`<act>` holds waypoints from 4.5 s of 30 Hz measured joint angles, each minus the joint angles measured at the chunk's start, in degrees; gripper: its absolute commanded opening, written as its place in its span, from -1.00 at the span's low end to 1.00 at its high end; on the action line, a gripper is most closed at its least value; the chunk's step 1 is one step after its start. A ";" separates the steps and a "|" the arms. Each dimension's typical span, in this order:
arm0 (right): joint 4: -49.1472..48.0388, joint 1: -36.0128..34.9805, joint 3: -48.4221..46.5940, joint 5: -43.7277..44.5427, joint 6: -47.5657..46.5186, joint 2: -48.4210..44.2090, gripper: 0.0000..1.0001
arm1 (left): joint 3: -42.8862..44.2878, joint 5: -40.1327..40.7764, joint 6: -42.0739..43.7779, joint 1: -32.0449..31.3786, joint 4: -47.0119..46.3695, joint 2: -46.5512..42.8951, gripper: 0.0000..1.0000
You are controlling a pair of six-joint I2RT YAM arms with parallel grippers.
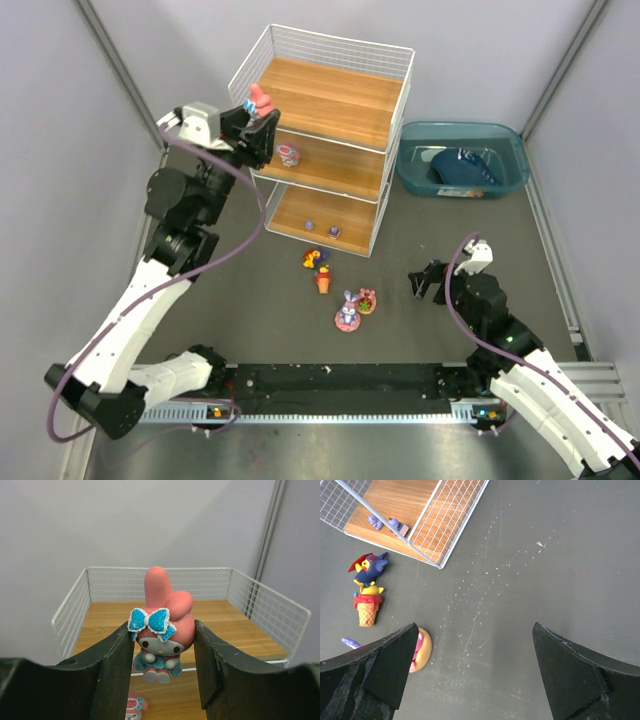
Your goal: Place and organize the plastic toys onto the shelf
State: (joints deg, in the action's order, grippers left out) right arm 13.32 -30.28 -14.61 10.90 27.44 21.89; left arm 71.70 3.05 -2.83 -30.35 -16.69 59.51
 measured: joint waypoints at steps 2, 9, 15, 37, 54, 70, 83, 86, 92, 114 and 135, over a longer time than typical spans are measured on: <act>-0.02 0.00 0.00 0.02 0.00 -0.02 0.98 | 0.11 -2.56 -1.03 2.08 -0.68 2.69 -1.00; 0.00 0.00 0.00 0.00 0.00 -0.04 0.98 | 0.11 -8.92 -4.61 5.31 -4.42 10.62 -1.00; 0.00 0.00 0.02 0.00 0.00 -0.04 0.98 | 1.18 -11.28 -4.85 5.84 -8.41 12.79 -1.00; -0.02 0.00 0.44 0.00 0.00 -0.04 0.98 | 1.79 -8.48 -4.55 8.09 -17.40 17.05 -1.00; -0.02 0.00 0.48 0.00 -0.02 -0.04 0.98 | -1.03 -5.20 -4.22 8.94 -19.45 18.78 -1.00; -0.04 0.00 0.48 0.00 -0.33 -0.04 0.98 | -2.97 -4.85 -3.02 9.05 -21.16 18.80 -0.49; -0.04 0.00 0.48 0.00 -0.35 -0.04 0.98 | -3.58 -4.87 -3.04 9.27 -22.34 18.80 0.11; -0.04 0.00 0.48 0.00 -0.33 -0.04 0.98 | -3.58 -4.90 -3.08 9.27 -22.36 18.80 0.19; -0.04 0.00 0.48 0.00 -0.35 -0.04 0.98 | -3.58 -4.94 -3.17 9.31 -22.58 18.80 0.38; -0.04 0.00 0.48 -0.09 -0.39 -0.04 0.98 | -8.20 -7.15 -5.73 9.38 -22.23 10.58 0.96; -0.26 0.00 0.48 -0.52 -0.39 -0.04 0.98 | -21.73 -1.25 -6.10 9.38 -16.65 -17.44 0.83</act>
State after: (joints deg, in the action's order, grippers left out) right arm 13.06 -30.28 -14.13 10.37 27.05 21.85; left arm 49.98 1.80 -8.93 -20.97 -33.34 42.06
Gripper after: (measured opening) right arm 0.987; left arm 0.958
